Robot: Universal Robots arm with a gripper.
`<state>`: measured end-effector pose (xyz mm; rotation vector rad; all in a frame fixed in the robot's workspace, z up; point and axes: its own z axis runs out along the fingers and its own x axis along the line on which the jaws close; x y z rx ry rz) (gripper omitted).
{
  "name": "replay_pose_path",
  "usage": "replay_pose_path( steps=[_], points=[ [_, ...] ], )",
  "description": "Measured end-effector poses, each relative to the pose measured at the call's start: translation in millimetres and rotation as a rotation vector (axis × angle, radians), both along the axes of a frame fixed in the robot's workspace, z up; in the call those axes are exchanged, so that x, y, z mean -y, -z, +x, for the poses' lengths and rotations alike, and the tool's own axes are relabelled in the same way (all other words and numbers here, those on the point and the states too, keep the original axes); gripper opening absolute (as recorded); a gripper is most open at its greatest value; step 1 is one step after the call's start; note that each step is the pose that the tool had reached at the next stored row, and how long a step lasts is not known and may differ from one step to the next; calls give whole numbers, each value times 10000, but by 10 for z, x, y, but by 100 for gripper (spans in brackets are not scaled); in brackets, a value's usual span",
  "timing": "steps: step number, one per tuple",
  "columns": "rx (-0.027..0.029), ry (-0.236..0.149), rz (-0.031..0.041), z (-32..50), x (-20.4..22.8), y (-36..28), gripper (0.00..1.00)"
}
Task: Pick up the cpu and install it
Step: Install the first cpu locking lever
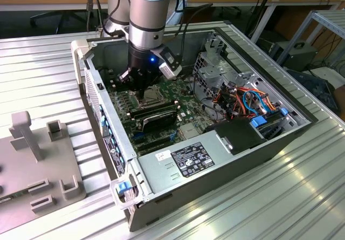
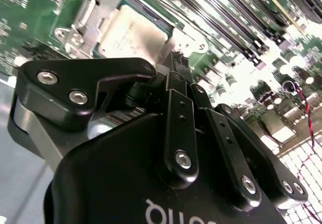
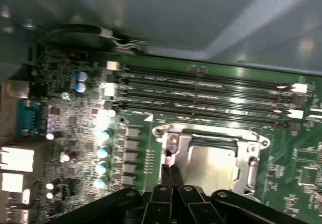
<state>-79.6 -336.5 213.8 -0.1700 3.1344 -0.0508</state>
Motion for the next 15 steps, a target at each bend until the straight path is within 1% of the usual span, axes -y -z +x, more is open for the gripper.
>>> replay_pose_path(
  steps=[3, 5, 6, 8, 9, 12, 14, 15],
  points=[
    [0, 0, 0, -54, 0, 0, 11],
    [-2, -1, -3, -58, 1, -8, 11],
    [0, -1, -1, -58, 0, -24, 11],
    [10, 0, 0, -58, 0, -155, 11],
    [15, 0, -1, -58, 0, -200, 11],
    [32, 0, -1, -58, 0, -277, 11],
    [40, 0, -1, -58, 0, -302, 11],
    [42, 0, 0, -58, 0, -304, 11]
  ],
)
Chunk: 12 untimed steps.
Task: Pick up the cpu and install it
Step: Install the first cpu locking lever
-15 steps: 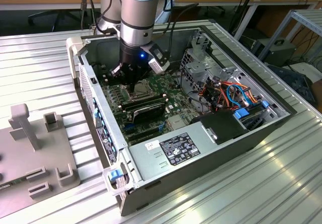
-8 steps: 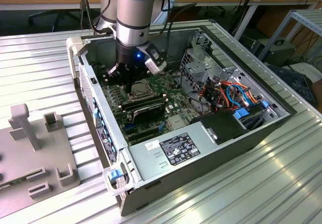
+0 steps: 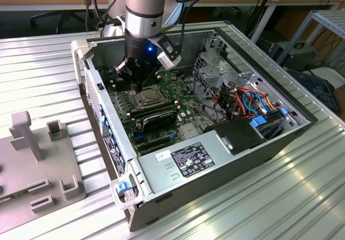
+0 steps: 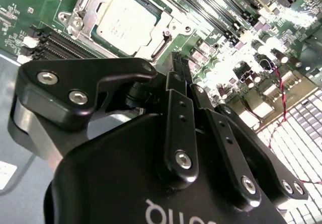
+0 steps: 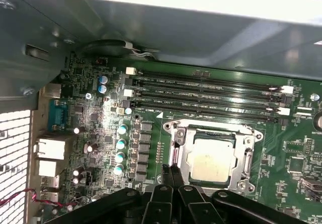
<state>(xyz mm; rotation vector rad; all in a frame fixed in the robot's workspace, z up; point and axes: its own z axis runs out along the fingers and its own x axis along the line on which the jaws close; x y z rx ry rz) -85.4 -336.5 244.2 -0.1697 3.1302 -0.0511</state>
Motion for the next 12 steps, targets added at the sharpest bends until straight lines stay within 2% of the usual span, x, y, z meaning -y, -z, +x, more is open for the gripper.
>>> replay_pose_path(
  steps=[3, 6, 12],
  points=[
    [0, 3, -2, -11, 0, -1, 11],
    [14, 1, -2, -105, 0, 0, 11],
    [17, 1, -1, -185, -17, 1, 11]
  ],
)
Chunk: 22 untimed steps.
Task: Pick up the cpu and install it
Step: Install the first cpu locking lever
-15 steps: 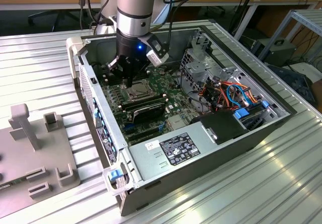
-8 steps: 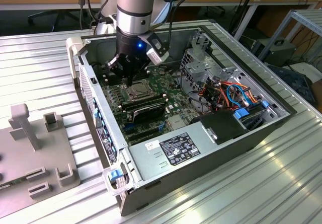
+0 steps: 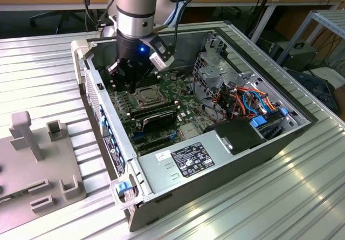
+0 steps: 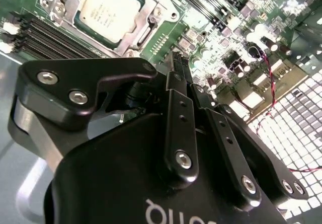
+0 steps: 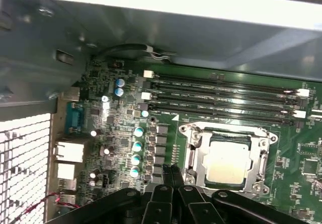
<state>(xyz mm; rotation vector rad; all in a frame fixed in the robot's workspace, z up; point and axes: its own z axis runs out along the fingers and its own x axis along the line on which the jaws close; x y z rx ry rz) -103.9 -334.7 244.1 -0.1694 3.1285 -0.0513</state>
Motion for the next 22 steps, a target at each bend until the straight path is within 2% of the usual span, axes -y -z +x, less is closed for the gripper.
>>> replay_pose_path(
  steps=[2, 9, 13, 19, 22],
  points=[
    [2, 0, 3, -4, -16, 0, 11],
    [2, 1, 7, -4, -165, 0, 11],
    [2, 0, 6, -4, -236, 0, 11],
    [1, -1, 17, 31, -238, 0, 11],
    [3, -1, 73, 45, -239, 1, 11]
  ],
)
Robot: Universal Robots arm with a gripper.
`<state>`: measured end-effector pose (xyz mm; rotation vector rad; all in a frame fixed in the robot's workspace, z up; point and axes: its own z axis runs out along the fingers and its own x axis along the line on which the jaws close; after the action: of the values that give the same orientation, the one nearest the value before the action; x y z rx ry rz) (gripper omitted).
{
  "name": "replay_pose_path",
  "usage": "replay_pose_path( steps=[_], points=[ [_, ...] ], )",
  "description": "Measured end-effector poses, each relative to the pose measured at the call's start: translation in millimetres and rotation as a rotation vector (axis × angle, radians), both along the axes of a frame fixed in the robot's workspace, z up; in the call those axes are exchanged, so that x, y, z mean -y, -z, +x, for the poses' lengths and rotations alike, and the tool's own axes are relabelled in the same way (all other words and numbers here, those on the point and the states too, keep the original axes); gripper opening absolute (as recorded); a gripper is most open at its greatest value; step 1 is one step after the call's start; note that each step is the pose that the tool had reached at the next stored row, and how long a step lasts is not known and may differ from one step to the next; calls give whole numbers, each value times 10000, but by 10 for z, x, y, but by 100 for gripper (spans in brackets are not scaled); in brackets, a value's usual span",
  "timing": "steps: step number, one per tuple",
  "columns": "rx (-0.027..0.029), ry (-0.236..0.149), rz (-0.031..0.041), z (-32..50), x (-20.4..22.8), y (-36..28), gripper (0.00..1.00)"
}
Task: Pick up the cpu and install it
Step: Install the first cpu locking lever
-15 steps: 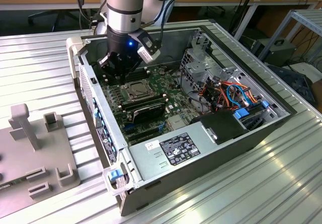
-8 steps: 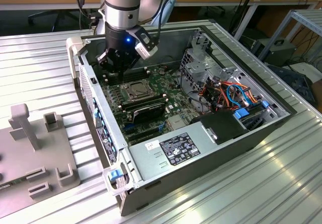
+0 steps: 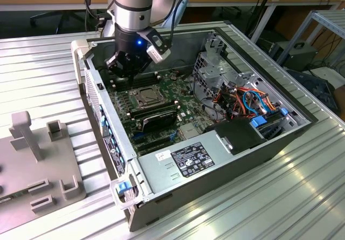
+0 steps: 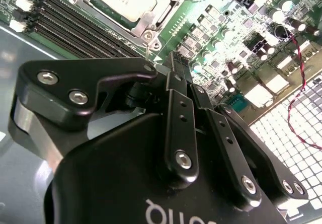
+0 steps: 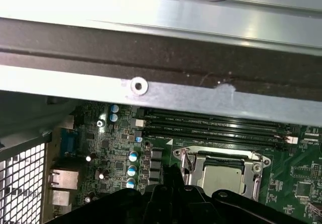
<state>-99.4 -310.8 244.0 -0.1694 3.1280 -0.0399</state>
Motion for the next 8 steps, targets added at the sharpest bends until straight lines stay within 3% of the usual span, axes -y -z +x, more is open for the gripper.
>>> replay_pose_path(
  steps=[8],
  points=[
    [4, 0, 26, 0, -4, -64, 11]
  ],
)
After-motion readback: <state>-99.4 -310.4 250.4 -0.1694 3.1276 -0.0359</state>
